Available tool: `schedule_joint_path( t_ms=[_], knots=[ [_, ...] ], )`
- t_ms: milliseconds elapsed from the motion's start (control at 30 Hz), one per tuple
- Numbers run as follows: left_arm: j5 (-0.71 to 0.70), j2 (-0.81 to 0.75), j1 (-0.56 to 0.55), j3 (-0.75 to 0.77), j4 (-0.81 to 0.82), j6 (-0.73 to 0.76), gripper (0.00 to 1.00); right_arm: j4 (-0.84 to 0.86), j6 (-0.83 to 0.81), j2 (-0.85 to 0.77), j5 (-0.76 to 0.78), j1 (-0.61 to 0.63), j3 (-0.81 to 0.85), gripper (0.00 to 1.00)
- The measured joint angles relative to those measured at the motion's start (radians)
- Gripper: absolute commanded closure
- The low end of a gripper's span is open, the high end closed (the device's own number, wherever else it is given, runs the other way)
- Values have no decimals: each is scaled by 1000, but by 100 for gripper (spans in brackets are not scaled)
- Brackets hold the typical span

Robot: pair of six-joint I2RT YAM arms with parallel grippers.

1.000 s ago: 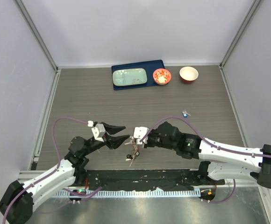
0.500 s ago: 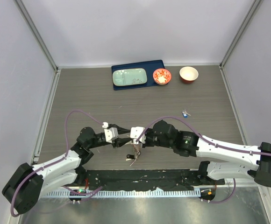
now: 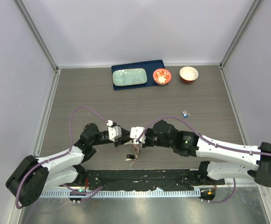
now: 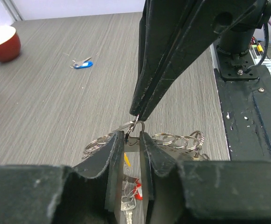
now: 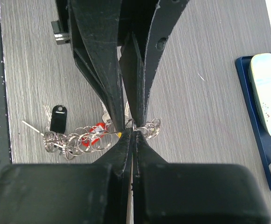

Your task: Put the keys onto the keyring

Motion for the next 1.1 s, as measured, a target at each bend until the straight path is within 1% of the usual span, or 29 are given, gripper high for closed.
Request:
schedule_joint_path(
  t_ms=[33, 67, 133, 267, 433, 567, 733, 967, 1033, 1067, 1100],
  knots=[
    [2, 7, 0, 5, 0, -1, 83, 2, 0, 0, -3, 0, 0, 99],
    [3, 13, 0, 8, 0, -2, 92, 4, 1, 0, -5, 0, 0, 99],
    [4, 24, 0, 13, 4, -7, 100, 5, 3, 0, -8, 0, 0, 99],
    [7, 31, 2, 16, 11, -13, 100, 16, 5, -4, -6, -1, -7, 99],
    [-10, 11, 2, 12, 22, -58, 100, 99, 21, -50, 1, -1, -67, 99],
    [-29, -28, 2, 1, 38, -112, 100, 230, 46, -97, 6, -1, -143, 99],
    [-53, -55, 2, -10, 77, -206, 100, 447, 85, -144, 12, -1, -259, 99],
    [-100, -74, 9, -15, 121, -327, 100, 668, 125, -124, 19, -2, -330, 99],
    [-115, -88, 9, -20, 122, -346, 100, 721, 134, -115, 20, -2, -345, 98],
    [-125, -97, 10, -24, 124, -354, 100, 744, 139, -109, 23, -2, -349, 95],
    [-131, -107, 9, -27, 124, -359, 100, 757, 145, -106, 24, -2, -352, 89]
  ],
)
